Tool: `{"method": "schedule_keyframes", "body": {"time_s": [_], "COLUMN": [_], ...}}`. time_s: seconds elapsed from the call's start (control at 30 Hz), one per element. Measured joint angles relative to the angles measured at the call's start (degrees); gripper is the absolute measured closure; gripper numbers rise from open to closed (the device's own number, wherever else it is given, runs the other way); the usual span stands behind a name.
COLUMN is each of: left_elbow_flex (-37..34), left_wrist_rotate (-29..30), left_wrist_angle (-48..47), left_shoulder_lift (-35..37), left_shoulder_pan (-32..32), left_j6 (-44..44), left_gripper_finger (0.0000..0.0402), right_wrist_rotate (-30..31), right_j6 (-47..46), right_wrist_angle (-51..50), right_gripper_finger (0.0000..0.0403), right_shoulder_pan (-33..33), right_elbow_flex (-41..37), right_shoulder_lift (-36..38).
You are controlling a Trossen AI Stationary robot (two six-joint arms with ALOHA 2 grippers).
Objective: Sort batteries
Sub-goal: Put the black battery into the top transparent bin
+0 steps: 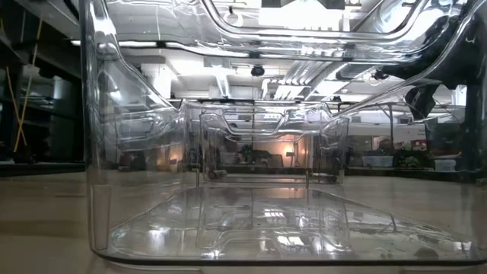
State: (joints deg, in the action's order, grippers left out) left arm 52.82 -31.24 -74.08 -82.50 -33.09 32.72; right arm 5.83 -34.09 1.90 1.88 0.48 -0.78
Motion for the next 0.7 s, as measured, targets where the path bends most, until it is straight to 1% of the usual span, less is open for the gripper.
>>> {"method": "schedule_keyframes", "body": {"time_s": [0.07, 0.13, 0.23, 0.3, 0.37, 0.5, 0.6, 0.7], "left_elbow_flex": [0.0, 0.0, 0.0, -0.6, -1.8, -5.4, -8.5, -10.8], "left_wrist_rotate": [1.1, 5.1, 13.3, 16.7, 17.9, 16.3, 18.9, 21.3], "left_wrist_angle": [8.4, 14.2, 14.8, 15.0, 16.5, 23.0, 24.1, 24.5], "left_shoulder_lift": [0.0, 0.0, 0.0, 0.0, 0.0, 0.0, 0.0, 0.0], "left_shoulder_pan": [-4.0, -7.2, -10.4, -11.9, -13.6, -18.2, -20.9, -21.8], "left_j6": [-0.6, -2.3, -2.8, -2.4, -1.7, -2.1, -4.6, -4.9], "left_gripper_finger": [0.019, 0.019, 0.019, 0.019, 0.019, 0.019, 0.019, 0.019], "right_wrist_rotate": [0.0, 0.0, 0.0, 0.0, 0.0, 0.0, 0.0, 0.0], "right_j6": [0.0, 0.0, 0.0, 0.0, 0.0, 0.0, 0.0, 0.0], "right_wrist_angle": [0.0, 0.0, 0.0, 0.0, 0.0, 0.0, 0.0, 0.0], "right_gripper_finger": [0.0402, 0.0402, 0.0402, 0.0402, 0.0402, 0.0402, 0.0402, 0.0402], "right_shoulder_pan": [0.0, 0.0, 0.0, 0.0, 0.0, 0.0, 0.0, 0.0], "right_elbow_flex": [0.0, 0.0, 0.0, 0.0, 0.0, 0.0, 0.0, 0.0], "right_shoulder_lift": [0.0, 0.0, 0.0, 0.0, 0.0, 0.0, 0.0, 0.0]}}
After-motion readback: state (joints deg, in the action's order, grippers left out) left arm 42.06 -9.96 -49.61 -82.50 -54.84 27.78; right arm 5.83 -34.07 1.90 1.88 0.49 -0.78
